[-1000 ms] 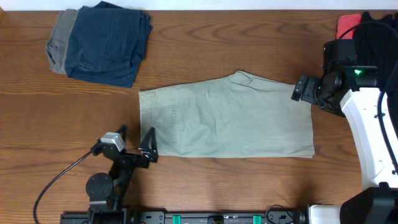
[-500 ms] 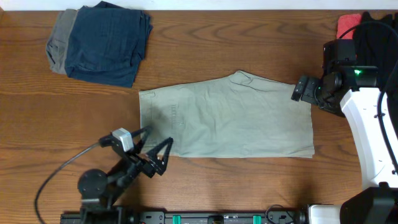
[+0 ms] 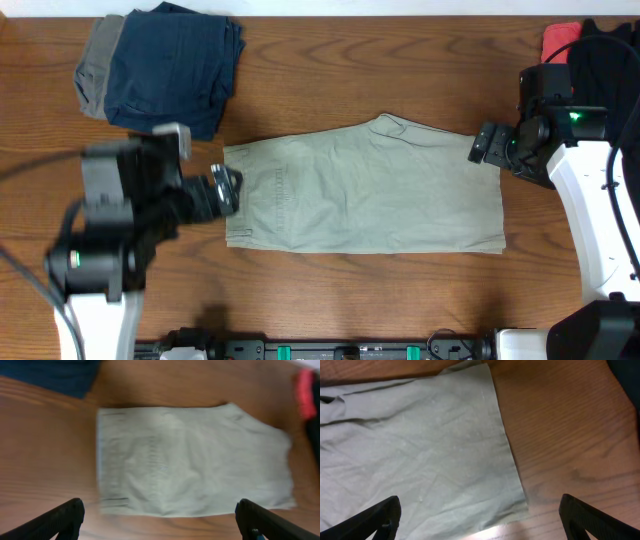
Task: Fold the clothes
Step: 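Move the left gripper to the shorts' left waistband and grasp it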
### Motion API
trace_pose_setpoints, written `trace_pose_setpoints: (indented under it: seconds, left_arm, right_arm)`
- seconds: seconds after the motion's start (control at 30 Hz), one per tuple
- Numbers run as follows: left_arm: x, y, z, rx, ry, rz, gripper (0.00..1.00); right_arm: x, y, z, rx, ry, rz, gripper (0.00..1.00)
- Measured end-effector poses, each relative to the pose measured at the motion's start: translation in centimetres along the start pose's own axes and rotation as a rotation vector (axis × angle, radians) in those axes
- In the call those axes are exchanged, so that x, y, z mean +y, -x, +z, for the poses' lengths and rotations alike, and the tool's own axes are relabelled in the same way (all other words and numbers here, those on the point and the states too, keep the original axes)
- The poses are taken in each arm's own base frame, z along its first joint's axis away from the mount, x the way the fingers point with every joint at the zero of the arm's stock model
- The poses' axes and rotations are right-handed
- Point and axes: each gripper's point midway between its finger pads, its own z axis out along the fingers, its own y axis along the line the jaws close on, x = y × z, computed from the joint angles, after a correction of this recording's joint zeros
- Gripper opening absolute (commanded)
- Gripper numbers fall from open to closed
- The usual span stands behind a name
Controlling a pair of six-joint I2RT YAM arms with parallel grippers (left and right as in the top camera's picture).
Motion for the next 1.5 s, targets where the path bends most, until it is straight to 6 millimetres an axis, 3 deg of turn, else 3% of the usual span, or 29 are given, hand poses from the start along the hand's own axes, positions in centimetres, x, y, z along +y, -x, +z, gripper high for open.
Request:
trace_pose_setpoints:
  seconds: [0.1, 0.37, 0.8, 1.13, 1.5]
  left_arm:
    - [1.0, 1.0, 1.6, 0.050, 0.049, -0.008, 0.98]
    - [4.4, -0.3, 6.9, 0.239, 0.163, -0.050, 0.98]
    - [10.5, -4.4, 14.4, 0.548, 0.243, -0.120, 0.98]
    - [10.3, -7.0, 17.8, 0.680, -0.034, -0.215, 0.98]
    - [10.1, -9.6, 19.7, 0.732, -0.099, -0.203, 0.98]
  right_arm:
    - [0.0, 0.0, 0.0, 0.000, 0.000, 0.000, 0.99]
    - [0.0, 0.0, 0.0, 0.000, 0.000, 0.000, 0.99]
    - [0.0, 0.0, 0.0, 0.000, 0.000, 0.000, 0.99]
    - [0.0, 0.0, 0.0, 0.000, 0.000, 0.000, 0.99]
    - [0.0, 0.0, 0.0, 0.000, 0.000, 0.000, 0.99]
